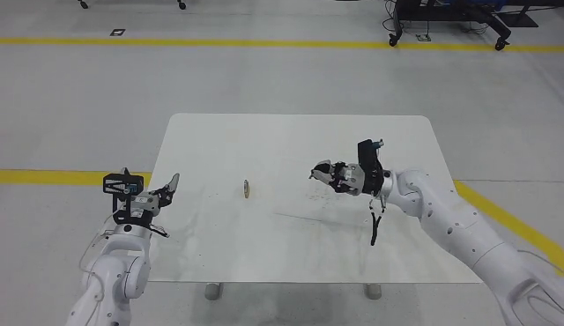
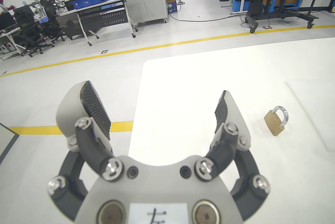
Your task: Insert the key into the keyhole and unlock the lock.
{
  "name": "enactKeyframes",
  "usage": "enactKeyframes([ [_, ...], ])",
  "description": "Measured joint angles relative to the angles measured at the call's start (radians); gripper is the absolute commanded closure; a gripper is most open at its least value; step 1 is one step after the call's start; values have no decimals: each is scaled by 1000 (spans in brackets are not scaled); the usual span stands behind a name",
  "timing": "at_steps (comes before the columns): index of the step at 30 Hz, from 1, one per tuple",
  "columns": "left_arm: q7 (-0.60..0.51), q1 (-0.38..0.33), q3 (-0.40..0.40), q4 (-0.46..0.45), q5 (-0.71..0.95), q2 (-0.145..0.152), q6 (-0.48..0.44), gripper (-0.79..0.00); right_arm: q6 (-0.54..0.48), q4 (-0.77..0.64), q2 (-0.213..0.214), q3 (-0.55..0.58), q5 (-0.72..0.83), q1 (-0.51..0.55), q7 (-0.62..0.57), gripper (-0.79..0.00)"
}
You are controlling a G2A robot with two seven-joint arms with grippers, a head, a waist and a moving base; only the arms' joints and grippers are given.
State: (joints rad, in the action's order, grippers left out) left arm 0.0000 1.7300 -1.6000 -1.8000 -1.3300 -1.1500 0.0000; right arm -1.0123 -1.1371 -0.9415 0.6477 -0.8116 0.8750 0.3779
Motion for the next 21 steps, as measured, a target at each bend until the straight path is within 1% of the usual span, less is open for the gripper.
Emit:
enactKeyframes([
  [3,0,0,0,0,0,0,0,-785,0,-1,0,1,-34,0,0,0],
  [15,0,0,0,0,0,0,0,-785,1,-4,-1,1,-28,5,2,0],
  [17,0,0,0,0,0,0,0,-785,1,-19,-4,1,13,27,10,0],
  [21,0,0,0,0,0,0,0,-785,0,-72,-6,-17,178,62,10,0],
])
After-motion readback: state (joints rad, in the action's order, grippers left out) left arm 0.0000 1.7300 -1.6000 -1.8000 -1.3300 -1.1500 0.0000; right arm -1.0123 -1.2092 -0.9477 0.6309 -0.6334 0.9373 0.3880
